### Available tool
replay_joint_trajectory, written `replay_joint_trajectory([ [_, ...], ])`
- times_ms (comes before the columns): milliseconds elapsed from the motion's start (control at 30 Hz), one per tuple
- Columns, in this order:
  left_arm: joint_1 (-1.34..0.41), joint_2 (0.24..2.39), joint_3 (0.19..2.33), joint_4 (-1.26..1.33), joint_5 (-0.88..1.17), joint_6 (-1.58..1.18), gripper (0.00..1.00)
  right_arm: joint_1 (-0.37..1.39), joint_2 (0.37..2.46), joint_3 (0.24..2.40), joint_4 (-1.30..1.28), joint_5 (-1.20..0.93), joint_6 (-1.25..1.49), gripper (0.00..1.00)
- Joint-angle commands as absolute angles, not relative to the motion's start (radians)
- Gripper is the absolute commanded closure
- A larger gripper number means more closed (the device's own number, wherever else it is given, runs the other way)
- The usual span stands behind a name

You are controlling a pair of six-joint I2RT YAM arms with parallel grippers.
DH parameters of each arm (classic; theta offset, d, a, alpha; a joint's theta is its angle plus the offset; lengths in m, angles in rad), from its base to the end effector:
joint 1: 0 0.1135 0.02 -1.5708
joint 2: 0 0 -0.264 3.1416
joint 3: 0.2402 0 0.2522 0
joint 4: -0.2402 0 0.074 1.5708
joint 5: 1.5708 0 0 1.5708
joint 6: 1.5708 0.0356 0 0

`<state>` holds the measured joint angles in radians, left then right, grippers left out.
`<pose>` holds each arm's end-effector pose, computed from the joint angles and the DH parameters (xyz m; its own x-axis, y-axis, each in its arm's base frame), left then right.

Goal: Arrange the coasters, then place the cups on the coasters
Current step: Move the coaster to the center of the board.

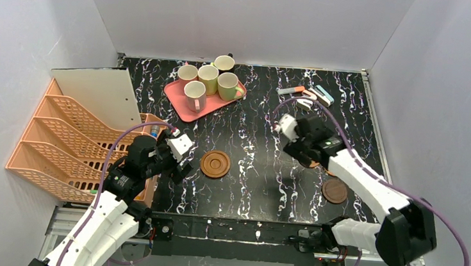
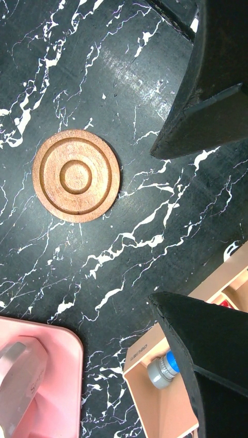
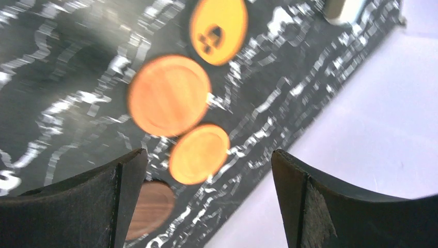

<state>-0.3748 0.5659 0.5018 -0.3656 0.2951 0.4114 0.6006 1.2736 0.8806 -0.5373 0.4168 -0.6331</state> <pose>0.1299 -0.0622 0.2542 -0.1169 0.4571 -0.8817 0.7016 0.6664 0.2525 0.2190 0.1326 0.2421 -0.3456 -0.8925 -0.2897 -0.6471 0.4503 -0.6153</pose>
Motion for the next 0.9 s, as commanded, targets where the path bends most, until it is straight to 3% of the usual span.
replay_joint_trajectory([
  [0, -0.368, 0.567, 0.5, -0.365, 0.302, 0.416, 0.02, 0.438, 1.157, 0.857, -0.617, 0.392, -0.748, 0.01],
  [300, -0.368, 0.559, 0.5, -0.365, 0.295, 0.416, 0.02, 0.111, 1.115, 0.739, -0.588, 0.255, -0.927, 0.01],
  [533, -0.368, 0.562, 0.5, -0.365, 0.299, 0.417, 0.02, 0.098, 1.155, 0.719, -0.47, 0.19, -0.896, 0.01],
  [867, -0.368, 0.571, 0.5, -0.365, 0.293, 0.416, 0.02, 0.107, 1.421, 0.958, -0.294, 0.093, -0.641, 0.01],
])
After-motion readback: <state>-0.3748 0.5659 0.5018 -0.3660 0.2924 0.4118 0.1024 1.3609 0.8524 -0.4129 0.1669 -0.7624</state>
